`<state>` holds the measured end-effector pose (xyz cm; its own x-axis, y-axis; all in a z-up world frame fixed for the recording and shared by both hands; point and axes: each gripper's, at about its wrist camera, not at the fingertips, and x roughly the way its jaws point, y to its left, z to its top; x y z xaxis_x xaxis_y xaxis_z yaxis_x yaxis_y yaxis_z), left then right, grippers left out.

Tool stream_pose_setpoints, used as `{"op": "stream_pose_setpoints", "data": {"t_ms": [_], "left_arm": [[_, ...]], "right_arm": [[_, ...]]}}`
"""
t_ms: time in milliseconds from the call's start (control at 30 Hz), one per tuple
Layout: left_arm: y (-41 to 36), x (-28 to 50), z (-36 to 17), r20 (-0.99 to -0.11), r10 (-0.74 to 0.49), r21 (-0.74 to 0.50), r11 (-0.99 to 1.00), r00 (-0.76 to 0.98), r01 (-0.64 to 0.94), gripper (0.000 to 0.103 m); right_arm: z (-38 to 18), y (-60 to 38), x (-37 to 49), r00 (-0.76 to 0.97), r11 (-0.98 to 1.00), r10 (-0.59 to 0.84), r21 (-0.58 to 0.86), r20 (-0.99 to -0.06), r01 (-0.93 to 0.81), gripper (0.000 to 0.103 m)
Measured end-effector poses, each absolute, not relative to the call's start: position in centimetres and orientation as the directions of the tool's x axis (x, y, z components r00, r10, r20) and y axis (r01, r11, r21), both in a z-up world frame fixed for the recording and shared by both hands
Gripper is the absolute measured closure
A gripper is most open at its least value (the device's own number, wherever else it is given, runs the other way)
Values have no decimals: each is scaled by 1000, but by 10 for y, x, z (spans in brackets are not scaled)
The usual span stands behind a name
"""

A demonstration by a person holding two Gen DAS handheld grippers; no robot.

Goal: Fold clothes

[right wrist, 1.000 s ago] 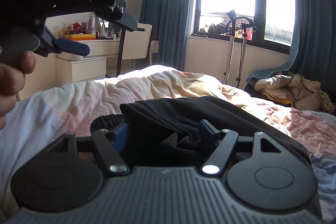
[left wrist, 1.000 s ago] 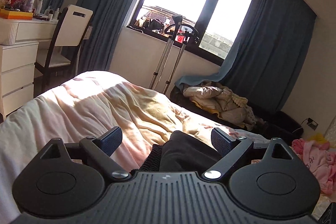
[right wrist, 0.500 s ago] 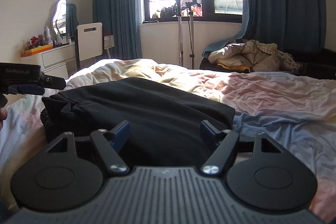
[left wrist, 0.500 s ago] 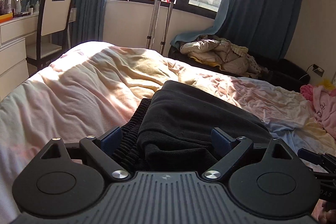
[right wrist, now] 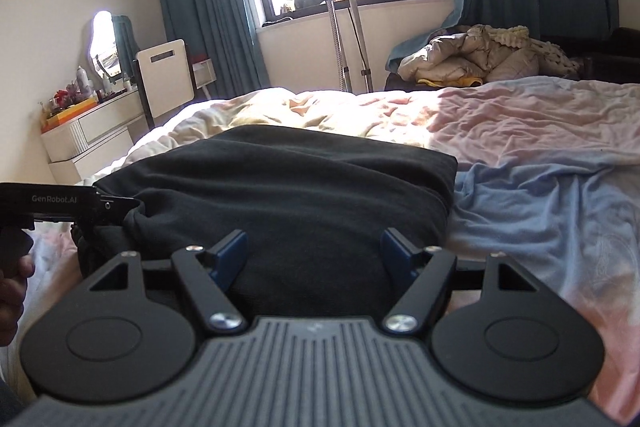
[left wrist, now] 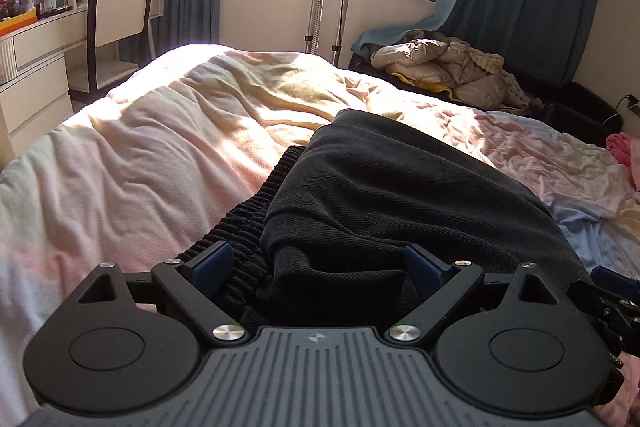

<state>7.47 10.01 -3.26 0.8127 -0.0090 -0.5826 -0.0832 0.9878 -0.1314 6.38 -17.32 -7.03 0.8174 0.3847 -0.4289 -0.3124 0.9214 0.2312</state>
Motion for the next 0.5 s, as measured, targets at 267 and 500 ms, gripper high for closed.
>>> {"op": "stream_pose_setpoints", "data": {"t_ms": [267,500], "left_arm": [[117,41,-12,-478,-153,-384,922,865,-49,11],[112,41,-25,-488,-234,-468,883,841,-26,12]], "right_arm": [[-73,-172,46,785,920,393,214,-480,-329,29],[-74,-161,26,789,933,341,84,-511,-350,29]]}}
